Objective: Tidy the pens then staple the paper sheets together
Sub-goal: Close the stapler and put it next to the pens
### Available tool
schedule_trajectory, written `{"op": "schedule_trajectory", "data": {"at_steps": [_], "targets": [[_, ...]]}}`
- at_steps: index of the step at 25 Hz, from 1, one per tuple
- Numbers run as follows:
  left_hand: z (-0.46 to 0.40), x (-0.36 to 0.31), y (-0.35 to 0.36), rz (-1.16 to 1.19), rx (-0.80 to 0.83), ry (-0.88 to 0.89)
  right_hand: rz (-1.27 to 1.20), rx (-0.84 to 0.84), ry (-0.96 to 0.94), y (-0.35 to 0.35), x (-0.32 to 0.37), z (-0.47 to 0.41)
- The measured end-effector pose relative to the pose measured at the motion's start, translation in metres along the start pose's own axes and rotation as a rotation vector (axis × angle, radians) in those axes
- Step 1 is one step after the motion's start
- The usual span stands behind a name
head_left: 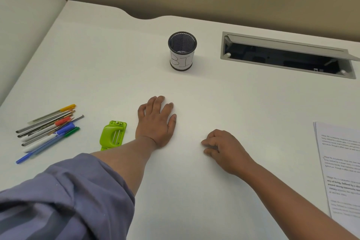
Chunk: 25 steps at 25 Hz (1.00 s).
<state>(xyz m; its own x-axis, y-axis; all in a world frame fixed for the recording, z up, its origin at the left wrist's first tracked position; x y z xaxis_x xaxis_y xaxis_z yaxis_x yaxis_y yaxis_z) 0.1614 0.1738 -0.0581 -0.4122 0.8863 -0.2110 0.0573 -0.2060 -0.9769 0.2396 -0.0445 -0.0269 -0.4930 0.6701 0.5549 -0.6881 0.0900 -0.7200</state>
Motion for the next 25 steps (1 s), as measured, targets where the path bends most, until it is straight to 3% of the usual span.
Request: {"op": "schedule_trajectory", "data": {"at_steps": [8,13,20,25], "targets": [[0.000,0.001,0.001,0.002,0.004,-0.001,0.057,-0.222,-0.094,0.003,0.006,0.020],[0.000,0.000,0.001,0.003,-0.002,0.001,0.109,-0.276,-0.116,0.004,0.008,0.020],[0.000,0.001,0.001,0.001,-0.008,0.005,0.525,-0.291,-0.285,0.010,0.026,0.014],[-0.001,0.001,0.001,0.005,0.000,0.004,0.673,-0.344,-0.375,0.015,0.030,0.016]]}}
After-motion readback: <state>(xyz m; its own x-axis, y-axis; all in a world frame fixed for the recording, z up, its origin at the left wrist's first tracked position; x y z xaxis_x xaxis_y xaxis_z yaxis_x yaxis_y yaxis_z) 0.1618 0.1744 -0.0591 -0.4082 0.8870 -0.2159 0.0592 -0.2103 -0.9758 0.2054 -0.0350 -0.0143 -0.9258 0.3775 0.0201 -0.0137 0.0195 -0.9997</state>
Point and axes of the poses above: each hand's wrist, its own z-axis away from the middle knuckle, its own y-axis out of the palm, x = y × z, the point moved 6 cm from there along -z, towards the middle knuckle, and after that the axes turned 5 degrees about y, right-handed, at the moved point
